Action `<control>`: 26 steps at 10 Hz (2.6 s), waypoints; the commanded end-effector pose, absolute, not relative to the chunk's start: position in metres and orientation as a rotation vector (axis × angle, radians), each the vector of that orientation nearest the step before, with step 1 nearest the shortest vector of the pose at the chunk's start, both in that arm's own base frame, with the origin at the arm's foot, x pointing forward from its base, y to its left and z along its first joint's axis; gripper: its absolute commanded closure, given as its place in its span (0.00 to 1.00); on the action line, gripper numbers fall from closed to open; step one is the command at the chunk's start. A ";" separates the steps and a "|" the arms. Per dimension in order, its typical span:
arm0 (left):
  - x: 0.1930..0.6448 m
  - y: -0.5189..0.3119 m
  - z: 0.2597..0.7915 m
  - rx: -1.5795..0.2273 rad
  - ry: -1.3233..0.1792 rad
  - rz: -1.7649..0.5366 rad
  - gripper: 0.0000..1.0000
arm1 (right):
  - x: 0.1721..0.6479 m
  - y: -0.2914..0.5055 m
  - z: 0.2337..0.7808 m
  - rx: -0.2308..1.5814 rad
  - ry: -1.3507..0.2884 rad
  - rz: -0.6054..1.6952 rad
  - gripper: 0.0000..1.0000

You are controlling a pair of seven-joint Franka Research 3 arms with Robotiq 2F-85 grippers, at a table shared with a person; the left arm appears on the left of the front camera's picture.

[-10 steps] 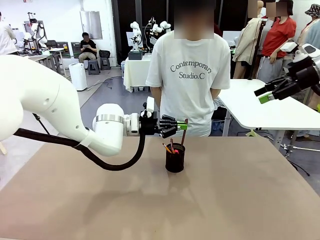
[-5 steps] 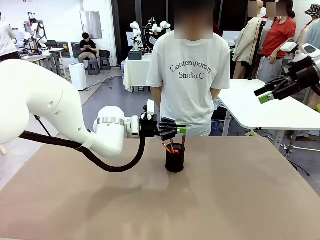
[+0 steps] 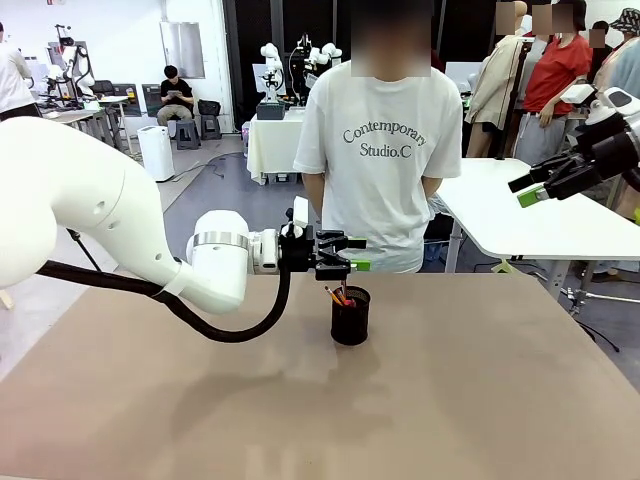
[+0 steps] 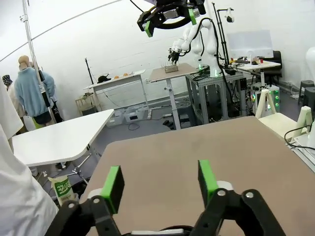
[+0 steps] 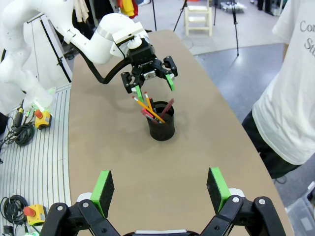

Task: Place the pens into the pen holder.
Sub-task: Pick up a writing instrument from the table and place it into the Pen holder.

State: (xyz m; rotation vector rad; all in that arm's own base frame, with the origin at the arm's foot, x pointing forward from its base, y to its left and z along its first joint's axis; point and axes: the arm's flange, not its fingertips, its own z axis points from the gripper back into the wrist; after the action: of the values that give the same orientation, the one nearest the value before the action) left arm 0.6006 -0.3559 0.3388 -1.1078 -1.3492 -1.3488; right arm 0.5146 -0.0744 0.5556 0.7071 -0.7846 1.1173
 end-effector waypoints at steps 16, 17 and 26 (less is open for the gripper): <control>0.541 -0.282 0.411 -0.915 -1.274 -1.448 0.00 | 0.514 -0.074 0.559 0.698 -0.779 1.121 0.00; 0.534 -0.272 0.421 -0.932 -1.259 -1.457 0.00 | 0.514 -0.074 0.559 0.698 -0.779 1.121 0.00; 0.533 -0.156 0.505 -0.721 -0.731 -1.246 0.00 | 0.514 -0.074 0.559 0.698 -0.779 1.121 0.00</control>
State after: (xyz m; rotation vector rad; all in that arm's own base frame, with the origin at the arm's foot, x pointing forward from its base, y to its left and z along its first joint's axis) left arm 0.5274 -0.1579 0.4918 -0.7225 -0.7811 -1.2574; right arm 0.5146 -0.0745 0.5555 0.7071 -0.7845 1.1170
